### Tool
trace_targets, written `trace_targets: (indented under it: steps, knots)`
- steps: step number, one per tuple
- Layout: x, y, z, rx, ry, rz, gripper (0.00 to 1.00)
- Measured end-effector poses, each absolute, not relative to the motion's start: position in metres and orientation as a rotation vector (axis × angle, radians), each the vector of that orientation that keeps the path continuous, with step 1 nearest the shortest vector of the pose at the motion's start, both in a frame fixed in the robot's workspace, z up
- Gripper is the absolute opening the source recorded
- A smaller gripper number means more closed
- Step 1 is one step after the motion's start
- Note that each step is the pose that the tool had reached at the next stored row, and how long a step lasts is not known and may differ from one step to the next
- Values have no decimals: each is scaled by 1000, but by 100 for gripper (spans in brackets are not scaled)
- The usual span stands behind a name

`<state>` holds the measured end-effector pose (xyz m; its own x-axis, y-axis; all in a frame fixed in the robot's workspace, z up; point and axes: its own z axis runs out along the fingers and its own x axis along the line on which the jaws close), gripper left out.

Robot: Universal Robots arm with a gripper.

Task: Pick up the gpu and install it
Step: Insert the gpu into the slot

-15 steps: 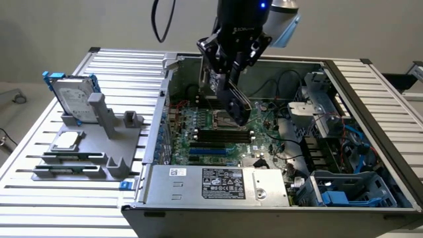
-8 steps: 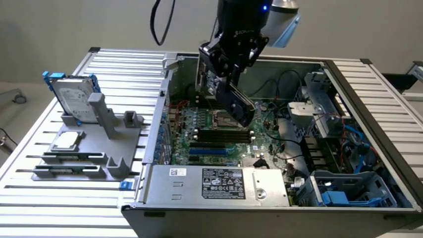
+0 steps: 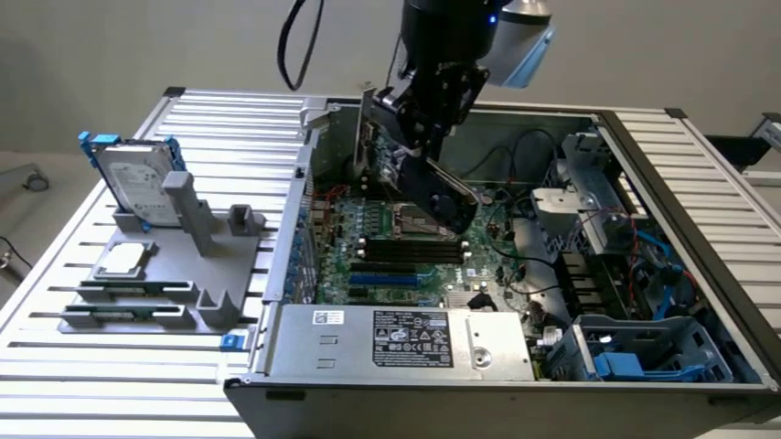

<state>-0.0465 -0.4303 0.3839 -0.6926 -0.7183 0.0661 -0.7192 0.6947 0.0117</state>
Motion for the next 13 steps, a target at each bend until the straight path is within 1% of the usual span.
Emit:
trace_targets:
  steps: [13]
  knots:
    - [-46,-430,376,1530,-2671,35,26]
